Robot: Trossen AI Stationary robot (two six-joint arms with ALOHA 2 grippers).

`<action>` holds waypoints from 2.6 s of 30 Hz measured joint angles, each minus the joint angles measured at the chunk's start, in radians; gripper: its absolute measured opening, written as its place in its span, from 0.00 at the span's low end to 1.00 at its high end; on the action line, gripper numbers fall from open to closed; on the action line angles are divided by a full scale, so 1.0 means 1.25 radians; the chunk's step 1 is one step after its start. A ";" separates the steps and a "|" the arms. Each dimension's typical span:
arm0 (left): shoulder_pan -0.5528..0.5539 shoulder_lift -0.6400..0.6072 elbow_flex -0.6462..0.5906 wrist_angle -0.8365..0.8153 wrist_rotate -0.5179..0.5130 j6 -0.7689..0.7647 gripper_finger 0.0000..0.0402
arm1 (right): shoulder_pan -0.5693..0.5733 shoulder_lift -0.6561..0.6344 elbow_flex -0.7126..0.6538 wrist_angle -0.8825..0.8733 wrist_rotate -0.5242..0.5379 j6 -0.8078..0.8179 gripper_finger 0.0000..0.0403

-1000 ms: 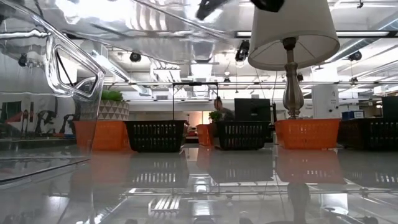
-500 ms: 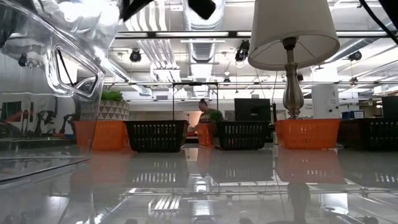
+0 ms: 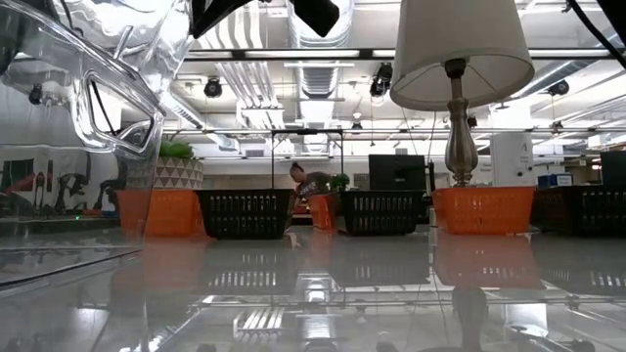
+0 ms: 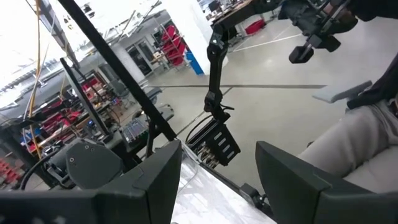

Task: Stack baskets by color
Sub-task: Stack the middle transparent bin on the left transparent bin

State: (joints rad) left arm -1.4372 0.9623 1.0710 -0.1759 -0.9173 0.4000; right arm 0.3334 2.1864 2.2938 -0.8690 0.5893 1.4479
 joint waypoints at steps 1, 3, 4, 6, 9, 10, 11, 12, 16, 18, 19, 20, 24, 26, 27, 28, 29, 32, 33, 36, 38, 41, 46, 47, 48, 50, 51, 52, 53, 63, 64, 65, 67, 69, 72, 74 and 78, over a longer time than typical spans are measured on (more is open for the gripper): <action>0.000 0.000 0.000 0.000 0.000 0.000 0.48 | 0.001 0.000 -0.002 0.003 0.004 0.000 0.02; 0.000 0.000 -0.005 0.001 0.000 -0.001 0.48 | 0.003 0.000 -0.003 0.021 0.005 -0.001 0.02; 0.000 0.000 -0.010 0.001 0.000 -0.002 0.48 | 0.005 0.001 -0.003 0.027 0.005 -0.001 0.02; 0.000 0.000 -0.025 0.001 0.000 -0.007 0.48 | 0.008 0.001 -0.007 0.039 0.006 -0.003 0.02; 0.000 0.003 -0.044 0.000 0.001 -0.036 0.48 | 0.015 0.001 -0.012 0.038 0.014 0.000 0.02; 0.000 0.005 -0.047 0.000 0.001 -0.045 0.48 | 0.018 0.001 -0.013 0.038 0.013 0.000 0.02; 0.000 0.007 -0.049 0.001 0.000 -0.056 0.48 | 0.020 0.002 -0.014 0.038 0.013 0.000 0.02; -0.003 0.012 -0.050 0.000 0.000 -0.065 0.48 | 0.022 0.002 -0.015 0.037 0.013 0.000 0.02; -0.022 0.035 -0.050 -0.022 0.010 -0.120 0.48 | 0.025 0.002 -0.021 0.039 0.013 0.000 0.02; -0.030 0.046 -0.048 -0.028 0.032 -0.154 0.48 | 0.026 0.002 -0.025 0.039 0.012 0.000 0.02; -0.033 0.051 -0.048 -0.029 0.047 -0.171 0.48 | 0.026 0.002 -0.029 0.039 0.012 0.000 0.02; -0.034 0.055 -0.048 -0.030 0.058 -0.183 0.48 | 0.025 0.002 -0.032 0.039 0.012 0.000 0.02; -0.033 0.083 -0.050 -0.048 0.070 -0.210 0.48 | 0.025 0.002 -0.048 0.040 0.013 0.008 0.02; -0.032 0.103 -0.051 -0.049 0.071 -0.213 0.48 | 0.025 0.002 -0.057 0.040 0.012 0.016 0.02; -0.031 0.110 -0.051 -0.051 0.070 -0.215 0.48 | 0.025 0.002 -0.060 0.040 0.013 0.018 0.02; -0.029 0.118 -0.051 -0.051 0.070 -0.215 0.48 | 0.025 0.002 -0.061 0.041 0.013 0.018 0.02; -0.027 0.126 -0.051 -0.054 0.071 -0.215 0.48 | 0.025 0.002 -0.062 0.041 0.013 0.018 0.02; -0.026 0.150 -0.051 -0.063 0.072 -0.213 0.48 | 0.025 0.002 -0.062 0.041 0.013 0.015 0.03; -0.026 0.154 -0.051 -0.063 0.067 -0.214 0.48 | 0.025 0.002 -0.062 0.039 0.012 0.013 0.03; -0.027 0.165 -0.051 -0.063 0.065 -0.213 0.48 | 0.025 0.002 -0.062 0.039 0.011 0.005 0.03; -0.027 0.170 -0.051 -0.066 0.065 -0.213 0.48 | 0.024 0.002 -0.062 0.039 0.011 0.005 0.03; -0.027 0.171 -0.051 -0.066 0.063 -0.224 0.48 | 0.024 0.002 -0.063 0.039 0.011 0.005 0.03; -0.027 0.171 -0.051 -0.070 0.062 -0.232 0.48 | 0.024 0.002 -0.063 0.039 0.011 -0.001 0.03; -0.027 0.171 -0.050 -0.070 0.061 -0.232 0.48 | 0.024 0.002 -0.063 0.039 0.011 -0.002 0.03; -0.027 0.171 -0.049 -0.070 0.060 -0.232 0.48 | 0.024 0.002 -0.063 0.039 0.012 -0.004 0.03; -0.027 0.171 -0.043 -0.070 0.059 -0.231 0.48 | 0.024 0.002 -0.063 0.039 0.017 -0.004 0.03; -0.027 0.171 -0.040 -0.070 0.058 -0.231 0.48 | 0.024 0.002 -0.063 0.039 0.023 -0.005 0.03; -0.027 0.171 -0.036 -0.070 0.058 -0.231 0.48 | 0.024 0.002 -0.063 0.039 0.029 -0.006 0.03; -0.027 0.171 -0.032 -0.070 0.058 -0.231 0.48 | 0.024 0.002 -0.063 0.039 0.032 -0.007 0.03; 0.022 0.185 -0.028 -0.035 0.058 -0.251 0.48 | 0.024 0.002 -0.063 0.052 0.040 -0.016 0.03; 0.034 0.190 -0.028 -0.036 0.058 -0.268 0.48 | 0.024 0.002 -0.063 0.054 0.040 -0.015 0.03; 0.046 0.194 -0.027 -0.037 0.057 -0.288 0.48 | 0.024 0.002 -0.063 0.053 0.040 -0.013 0.03; 0.069 0.202 -0.015 -0.039 0.065 -0.322 0.48 | 0.024 0.002 -0.063 0.054 0.040 -0.010 0.03; 0.087 0.209 -0.008 -0.043 0.081 -0.335 0.48 | 0.024 0.002 -0.063 0.054 0.040 -0.008 0.03; 0.097 0.211 0.006 -0.045 0.087 -0.337 0.48 | 0.025 0.002 -0.063 0.054 0.040 -0.023 0.03; 0.096 0.210 0.014 -0.062 0.088 -0.338 0.48 | 0.026 0.002 -0.063 0.054 0.037 -0.034 0.03; 0.096 0.209 0.011 -0.096 0.092 -0.361 0.48 | 0.027 0.002 -0.063 0.054 0.028 -0.043 0.03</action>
State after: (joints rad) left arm -1.3170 1.2240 1.0844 -0.2960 -0.8028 -0.0515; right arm 0.3677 2.1883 2.2154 -0.8013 0.6240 1.3946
